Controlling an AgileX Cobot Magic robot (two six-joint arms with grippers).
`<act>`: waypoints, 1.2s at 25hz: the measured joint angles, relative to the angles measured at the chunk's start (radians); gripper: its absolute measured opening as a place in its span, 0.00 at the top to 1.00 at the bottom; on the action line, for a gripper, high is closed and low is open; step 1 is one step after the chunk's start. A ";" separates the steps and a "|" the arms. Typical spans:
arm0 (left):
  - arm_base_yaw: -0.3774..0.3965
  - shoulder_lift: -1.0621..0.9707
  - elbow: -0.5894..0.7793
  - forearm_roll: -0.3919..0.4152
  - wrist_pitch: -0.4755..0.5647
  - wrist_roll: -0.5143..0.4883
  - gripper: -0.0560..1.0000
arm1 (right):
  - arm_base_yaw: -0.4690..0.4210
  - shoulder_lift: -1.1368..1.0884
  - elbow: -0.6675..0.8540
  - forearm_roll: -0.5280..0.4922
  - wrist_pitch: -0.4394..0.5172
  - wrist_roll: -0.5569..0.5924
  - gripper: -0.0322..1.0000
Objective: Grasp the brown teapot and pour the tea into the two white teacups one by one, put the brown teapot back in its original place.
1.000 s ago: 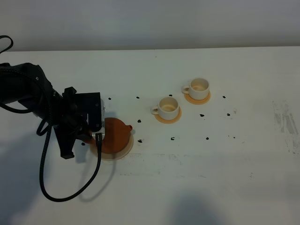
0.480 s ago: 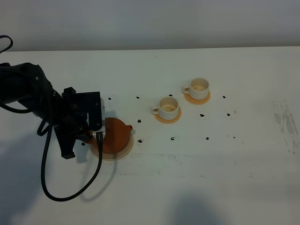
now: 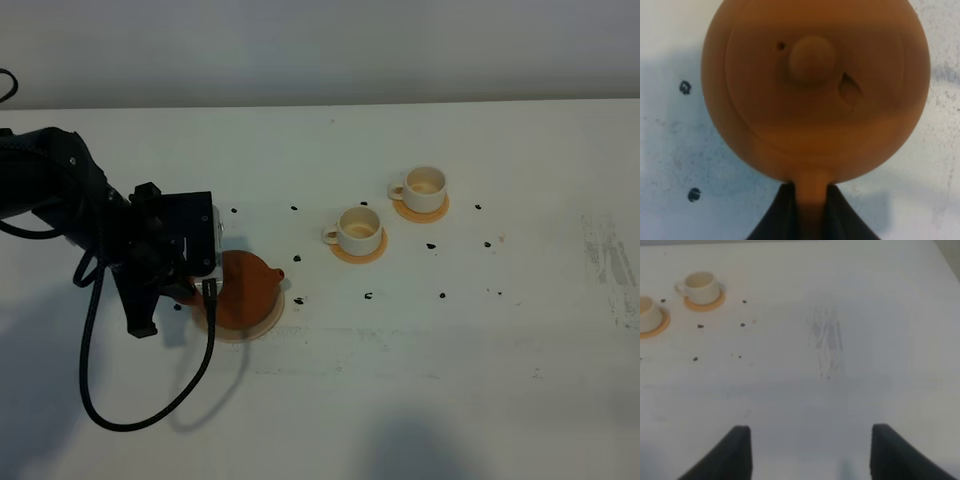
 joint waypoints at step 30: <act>0.000 -0.037 -0.193 -0.006 0.096 -0.072 0.87 | 0.000 0.000 0.000 0.000 0.000 0.000 0.48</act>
